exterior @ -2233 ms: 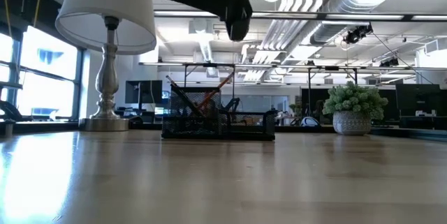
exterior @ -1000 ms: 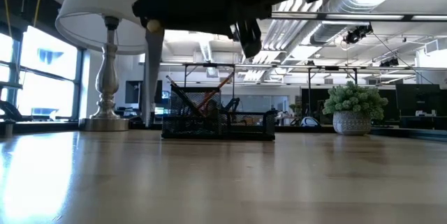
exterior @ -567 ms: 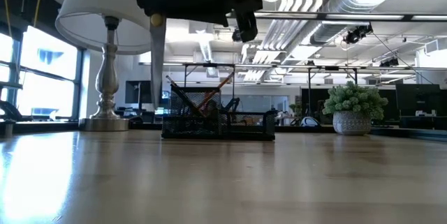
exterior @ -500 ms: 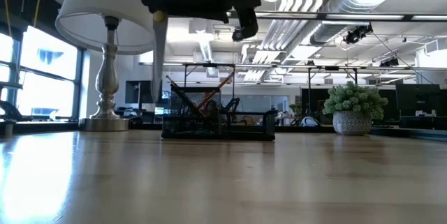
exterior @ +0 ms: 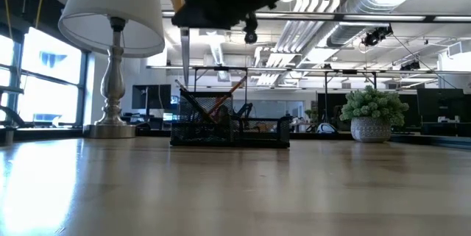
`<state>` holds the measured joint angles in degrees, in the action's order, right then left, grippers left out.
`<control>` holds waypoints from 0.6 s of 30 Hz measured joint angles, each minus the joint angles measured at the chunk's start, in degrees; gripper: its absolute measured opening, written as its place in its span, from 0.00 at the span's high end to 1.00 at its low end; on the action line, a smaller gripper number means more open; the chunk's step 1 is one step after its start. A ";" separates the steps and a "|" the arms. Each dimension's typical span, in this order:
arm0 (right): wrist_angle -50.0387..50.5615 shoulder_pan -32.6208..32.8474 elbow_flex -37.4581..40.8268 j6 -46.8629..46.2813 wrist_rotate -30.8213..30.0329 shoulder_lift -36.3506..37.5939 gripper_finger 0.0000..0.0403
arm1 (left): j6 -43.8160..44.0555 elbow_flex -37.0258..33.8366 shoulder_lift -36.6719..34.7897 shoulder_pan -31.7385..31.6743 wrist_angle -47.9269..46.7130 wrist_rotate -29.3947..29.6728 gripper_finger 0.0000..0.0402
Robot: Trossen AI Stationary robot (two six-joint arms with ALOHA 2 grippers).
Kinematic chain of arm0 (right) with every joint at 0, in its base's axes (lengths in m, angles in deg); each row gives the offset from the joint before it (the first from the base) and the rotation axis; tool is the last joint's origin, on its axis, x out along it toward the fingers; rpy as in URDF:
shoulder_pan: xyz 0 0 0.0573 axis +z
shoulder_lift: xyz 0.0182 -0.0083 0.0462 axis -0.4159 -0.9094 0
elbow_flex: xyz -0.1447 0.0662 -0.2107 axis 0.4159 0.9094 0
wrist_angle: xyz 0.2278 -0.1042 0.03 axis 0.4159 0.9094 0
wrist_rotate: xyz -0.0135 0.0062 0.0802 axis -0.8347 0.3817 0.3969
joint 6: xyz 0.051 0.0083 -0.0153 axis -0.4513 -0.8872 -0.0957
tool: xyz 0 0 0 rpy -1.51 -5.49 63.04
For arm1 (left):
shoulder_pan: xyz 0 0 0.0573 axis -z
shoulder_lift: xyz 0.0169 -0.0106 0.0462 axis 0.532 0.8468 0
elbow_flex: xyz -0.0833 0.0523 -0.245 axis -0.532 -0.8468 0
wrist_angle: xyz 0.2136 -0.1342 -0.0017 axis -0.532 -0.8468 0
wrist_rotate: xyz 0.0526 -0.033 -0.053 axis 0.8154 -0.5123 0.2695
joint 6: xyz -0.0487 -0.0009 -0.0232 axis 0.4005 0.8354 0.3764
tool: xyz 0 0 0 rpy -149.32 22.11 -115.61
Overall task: Pick and place office supplies into organizer
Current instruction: Put the yellow scissors into the desk organizer
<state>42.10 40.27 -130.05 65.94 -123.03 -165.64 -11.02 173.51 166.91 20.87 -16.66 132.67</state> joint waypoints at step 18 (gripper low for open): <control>0.81 -17.27 0.07 9.71 10.74 1.63 0.97 | -3.10 -5.45 -0.20 -1.45 7.00 1.25 0.72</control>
<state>42.90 23.00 -129.99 75.64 -112.28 -164.01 -14.12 168.06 166.71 19.42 -9.66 133.92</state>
